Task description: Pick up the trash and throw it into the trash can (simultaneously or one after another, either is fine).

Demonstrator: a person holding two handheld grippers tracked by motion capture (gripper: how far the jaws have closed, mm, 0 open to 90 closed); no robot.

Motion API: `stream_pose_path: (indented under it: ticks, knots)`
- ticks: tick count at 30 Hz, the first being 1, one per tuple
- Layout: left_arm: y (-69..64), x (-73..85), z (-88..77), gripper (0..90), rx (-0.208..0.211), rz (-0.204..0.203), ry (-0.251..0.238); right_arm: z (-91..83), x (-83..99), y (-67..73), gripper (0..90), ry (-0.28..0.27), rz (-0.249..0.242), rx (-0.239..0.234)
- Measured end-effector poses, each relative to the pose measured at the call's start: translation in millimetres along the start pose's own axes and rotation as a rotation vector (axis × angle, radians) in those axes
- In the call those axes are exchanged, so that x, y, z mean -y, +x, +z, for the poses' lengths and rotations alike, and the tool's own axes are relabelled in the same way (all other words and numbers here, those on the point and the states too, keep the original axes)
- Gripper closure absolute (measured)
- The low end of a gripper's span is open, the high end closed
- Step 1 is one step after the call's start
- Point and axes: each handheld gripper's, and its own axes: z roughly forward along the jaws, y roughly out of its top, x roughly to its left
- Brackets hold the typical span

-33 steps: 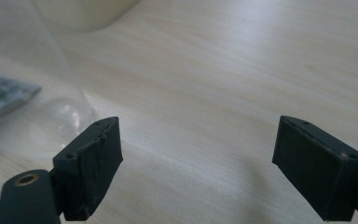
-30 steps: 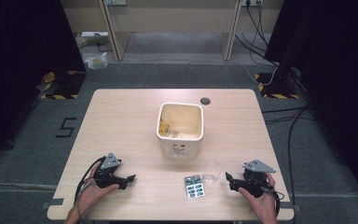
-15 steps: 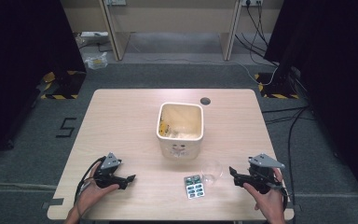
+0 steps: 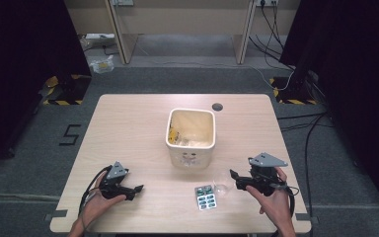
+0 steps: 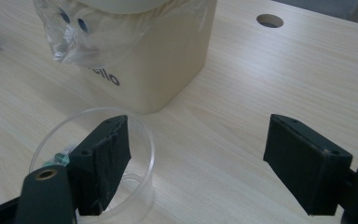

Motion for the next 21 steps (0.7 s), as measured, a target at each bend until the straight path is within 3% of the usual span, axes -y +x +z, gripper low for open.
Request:
stream_pose_path:
  ticks: [6,13,21]
  knots:
    - [0.0,0.0,0.0,9.8,0.000,0.000,0.000,12.1,-4.0,4.4,26.4,0.026,-0.014,-0.019]
    - [0.0,0.0,0.0,9.8,0.000,0.000,0.000,25.1,-0.1,7.4,43.0,0.066,-0.048,-0.054]
    - [0.0,0.0,0.0,9.8,0.000,0.000,0.000,34.0,3.3,11.6,53.5,0.102,-0.073,-0.088]
